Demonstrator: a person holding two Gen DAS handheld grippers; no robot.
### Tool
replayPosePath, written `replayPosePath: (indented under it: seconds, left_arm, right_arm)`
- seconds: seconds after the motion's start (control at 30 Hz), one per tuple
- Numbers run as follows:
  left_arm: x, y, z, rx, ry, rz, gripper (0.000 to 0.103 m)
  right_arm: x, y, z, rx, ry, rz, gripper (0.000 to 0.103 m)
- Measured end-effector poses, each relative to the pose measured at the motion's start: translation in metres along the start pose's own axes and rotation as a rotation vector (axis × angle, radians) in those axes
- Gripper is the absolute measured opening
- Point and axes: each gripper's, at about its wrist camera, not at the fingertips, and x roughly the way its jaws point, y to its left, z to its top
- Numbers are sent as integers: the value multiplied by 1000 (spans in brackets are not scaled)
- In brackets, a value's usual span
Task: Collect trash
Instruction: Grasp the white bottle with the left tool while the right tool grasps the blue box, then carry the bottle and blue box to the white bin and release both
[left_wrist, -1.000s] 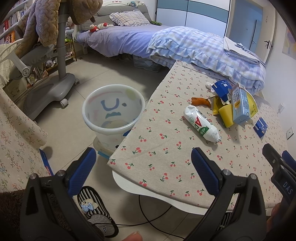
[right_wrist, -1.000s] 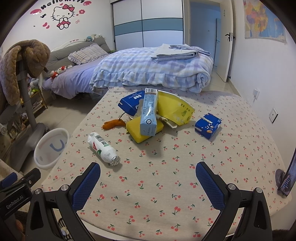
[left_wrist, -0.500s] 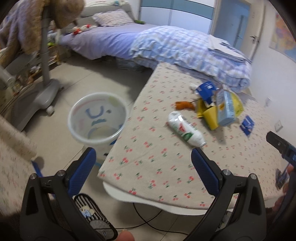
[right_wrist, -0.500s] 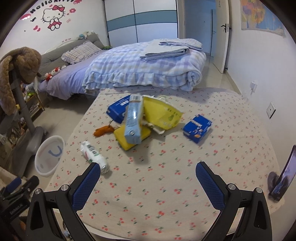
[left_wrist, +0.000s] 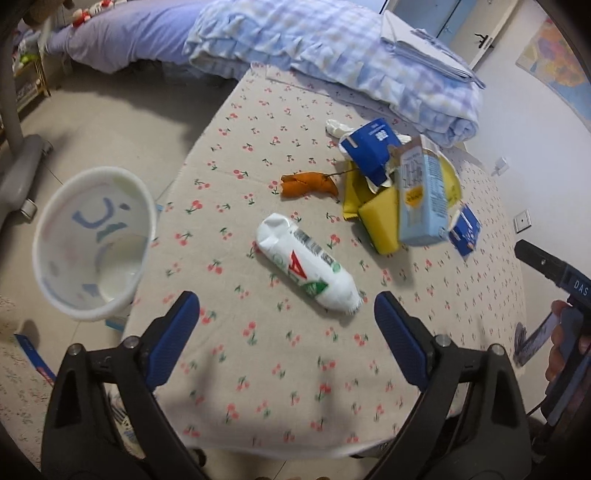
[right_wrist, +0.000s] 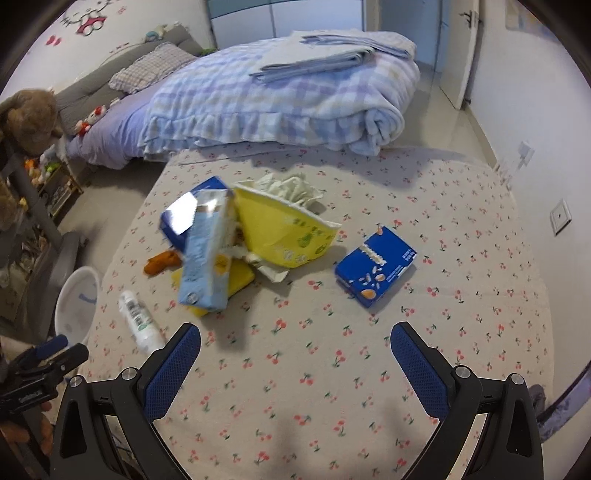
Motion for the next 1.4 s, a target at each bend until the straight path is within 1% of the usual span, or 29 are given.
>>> replayPosePath:
  seconds: [0.03, 0.07, 0.1, 0.17, 0.2, 0.33, 0.43, 0.5, 0.6, 0.73, 0.77, 0.8, 0.83, 0.87, 0.9, 0.93, 1.03, 1.1, 1.23, 1.33, 1.4]
  left_arm:
    - [6, 1, 2, -8, 10, -6, 93]
    - [15, 2, 4, -18, 24, -14, 89]
    - [21, 2, 7, -25, 42, -18, 84]
    - [33, 0, 13, -38, 69, -36, 79]
    - [40, -1, 17, -47, 78, -50, 78]
    - [53, -4, 23, -43, 79, -24, 76]
    - [65, -5, 26, -55, 100, -25, 73]
    - [69, -5, 27, -68, 107, -26, 70]
    - [75, 0, 29, -106, 104, -27, 69]
    - [79, -1, 27, -126, 112, -39, 69]
    - [81, -3, 26, -123, 117, -36, 69]
    - [80, -4, 26, -114, 110, -26, 69]
    - [81, -6, 26, -108, 111, -19, 69]
    - [82, -8, 27, -100, 110, -9, 69]
    - [84, -10, 28, -99, 111, -5, 69]
    - [84, -12, 28, -99, 112, -1, 69]
    - [87, -15, 29, -94, 116, 14, 67]
    - [87, -17, 28, -87, 119, 28, 55]
    - [88, -21, 28, -67, 129, 36, 53]
    - [86, -21, 26, -68, 144, 11, 48]
    - [80, -24, 24, -40, 136, 10, 47]
  right_arm:
    - [9, -12, 4, 30, 1, 1, 103]
    - [16, -22, 7, 58, 10, 1, 103]
    - [26, -35, 10, 101, 30, -1, 103]
    - [45, -56, 18, 179, 89, -8, 99]
    - [55, -68, 22, 219, 105, 3, 98]
    - [86, -94, 30, 309, 144, 0, 94]
    - [105, -99, 34, 344, 180, 17, 93]
    - [114, -100, 37, 359, 186, 10, 93]
    - [126, -101, 42, 369, 193, 2, 93]
    - [143, -99, 44, 379, 213, 3, 93]
    - [145, -99, 44, 380, 217, 7, 90]
    - [147, -97, 44, 381, 218, 5, 90]
    - [147, -96, 45, 373, 211, -7, 87]
    - [147, -94, 45, 366, 212, -14, 82]
    - [146, -92, 45, 355, 210, -25, 79]
    - [145, -90, 45, 346, 211, -27, 78]
    - [147, -87, 44, 346, 219, 0, 76]
    - [142, -86, 41, 338, 217, 14, 76]
    - [123, -88, 38, 314, 187, 10, 76]
    - [108, -91, 33, 308, 169, 30, 76]
    - [98, -92, 31, 289, 153, 32, 76]
